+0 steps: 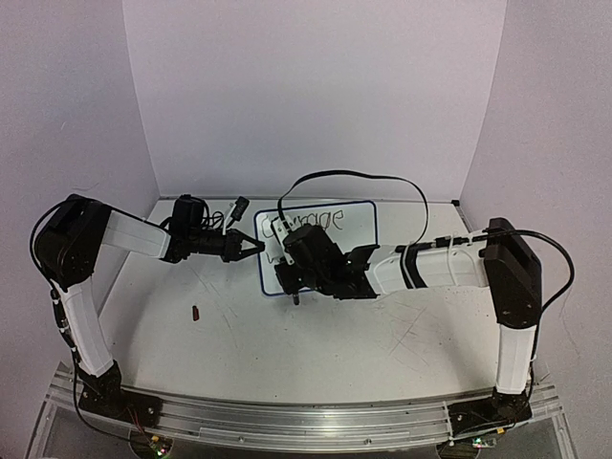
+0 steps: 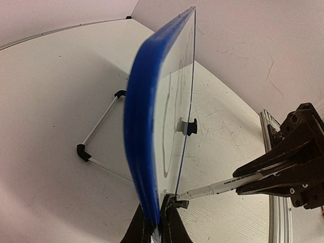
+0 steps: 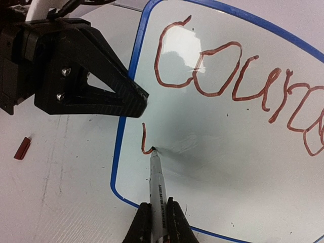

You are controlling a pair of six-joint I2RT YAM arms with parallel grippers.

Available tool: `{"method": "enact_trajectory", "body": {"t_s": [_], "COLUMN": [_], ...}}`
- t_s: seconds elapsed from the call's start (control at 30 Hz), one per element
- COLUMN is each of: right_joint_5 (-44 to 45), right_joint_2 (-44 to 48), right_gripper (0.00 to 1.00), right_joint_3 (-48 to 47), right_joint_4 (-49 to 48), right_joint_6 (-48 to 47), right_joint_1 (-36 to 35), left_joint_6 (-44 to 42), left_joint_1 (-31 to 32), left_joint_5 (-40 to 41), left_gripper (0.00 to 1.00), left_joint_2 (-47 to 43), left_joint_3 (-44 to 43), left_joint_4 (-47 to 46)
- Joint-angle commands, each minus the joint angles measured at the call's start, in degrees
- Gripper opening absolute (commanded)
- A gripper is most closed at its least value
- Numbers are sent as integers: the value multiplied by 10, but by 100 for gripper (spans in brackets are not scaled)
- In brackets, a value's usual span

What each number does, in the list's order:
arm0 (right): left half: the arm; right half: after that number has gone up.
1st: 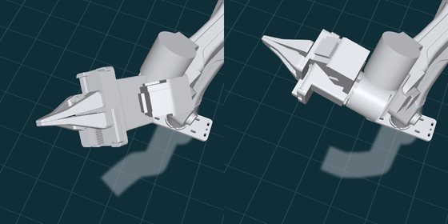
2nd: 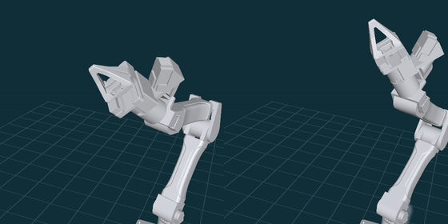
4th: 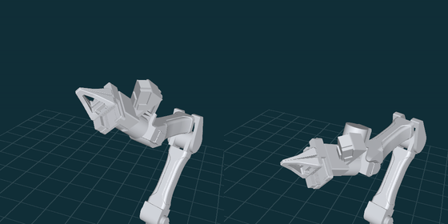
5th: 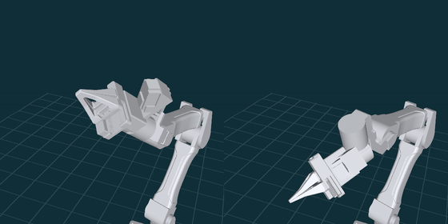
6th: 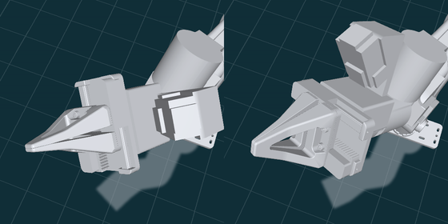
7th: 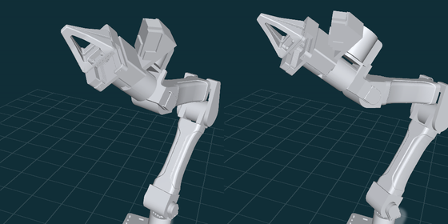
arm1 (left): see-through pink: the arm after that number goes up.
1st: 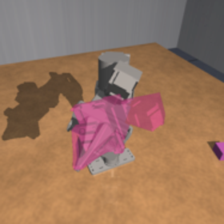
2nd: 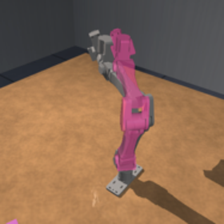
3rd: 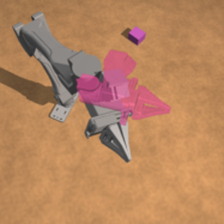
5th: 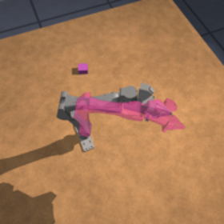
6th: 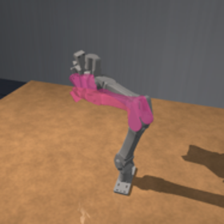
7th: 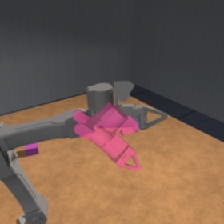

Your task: Write a sentence on the whiteboard

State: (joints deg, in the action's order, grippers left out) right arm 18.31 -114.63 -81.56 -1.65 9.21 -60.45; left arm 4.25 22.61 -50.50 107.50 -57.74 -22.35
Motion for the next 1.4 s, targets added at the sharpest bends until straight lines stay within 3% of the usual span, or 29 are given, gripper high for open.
{"method": "enact_trajectory", "body": {"t_s": [0.0,1.37], "right_joint_5": [55,54], "right_joint_2": [17,40], "right_gripper": [0,0], "right_joint_3": [-21,13], "right_joint_4": [-5,-7], "right_joint_6": [1,11], "right_joint_1": [17,15], "left_joint_6": [-42,-42], "left_joint_1": [0,0], "left_joint_5": [83,86], "left_gripper": [0,0], "left_joint_2": [-5,-4], "left_joint_3": [-8,-9], "left_joint_4": [28,32]}}
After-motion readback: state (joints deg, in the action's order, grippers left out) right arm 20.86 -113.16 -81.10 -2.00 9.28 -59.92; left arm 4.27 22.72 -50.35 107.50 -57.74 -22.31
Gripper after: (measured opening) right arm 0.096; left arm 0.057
